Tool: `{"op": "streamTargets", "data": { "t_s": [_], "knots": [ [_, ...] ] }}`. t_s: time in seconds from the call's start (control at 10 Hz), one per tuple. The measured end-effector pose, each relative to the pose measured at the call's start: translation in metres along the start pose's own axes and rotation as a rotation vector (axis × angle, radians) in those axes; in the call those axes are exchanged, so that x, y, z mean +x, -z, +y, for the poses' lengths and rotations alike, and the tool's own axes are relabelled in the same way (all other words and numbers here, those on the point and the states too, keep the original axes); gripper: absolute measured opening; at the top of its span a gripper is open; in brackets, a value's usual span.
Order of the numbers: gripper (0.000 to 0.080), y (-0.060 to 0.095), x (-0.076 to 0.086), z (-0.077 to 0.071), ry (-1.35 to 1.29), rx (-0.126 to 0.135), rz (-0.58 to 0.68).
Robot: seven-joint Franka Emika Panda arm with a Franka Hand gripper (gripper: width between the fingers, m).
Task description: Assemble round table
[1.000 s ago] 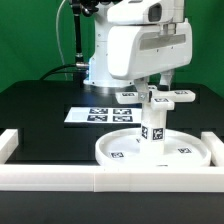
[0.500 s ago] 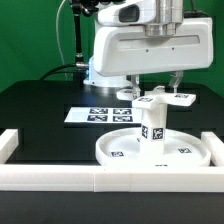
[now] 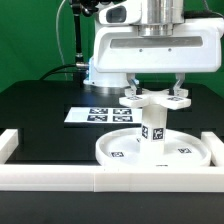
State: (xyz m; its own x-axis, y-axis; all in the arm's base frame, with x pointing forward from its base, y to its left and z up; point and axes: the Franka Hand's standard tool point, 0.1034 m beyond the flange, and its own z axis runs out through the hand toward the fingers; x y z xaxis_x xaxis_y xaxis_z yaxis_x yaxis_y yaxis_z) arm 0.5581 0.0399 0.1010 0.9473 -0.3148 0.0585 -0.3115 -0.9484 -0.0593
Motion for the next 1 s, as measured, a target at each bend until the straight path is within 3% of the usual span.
{"op": "streamTargets", "data": {
  "t_s": [0.6, 0.7, 1.0],
  "knots": [
    [0.0442, 0.0001, 0.0005, 0.0012, -0.325, 0.018, -0.008],
    [0.0442, 0.0000, 0.0003, 0.0020, -0.478, 0.043, -0.013],
    [0.0442, -0.0001, -0.0006, 0.0005, -0.807, 0.071, -0.020]
  ]
}}
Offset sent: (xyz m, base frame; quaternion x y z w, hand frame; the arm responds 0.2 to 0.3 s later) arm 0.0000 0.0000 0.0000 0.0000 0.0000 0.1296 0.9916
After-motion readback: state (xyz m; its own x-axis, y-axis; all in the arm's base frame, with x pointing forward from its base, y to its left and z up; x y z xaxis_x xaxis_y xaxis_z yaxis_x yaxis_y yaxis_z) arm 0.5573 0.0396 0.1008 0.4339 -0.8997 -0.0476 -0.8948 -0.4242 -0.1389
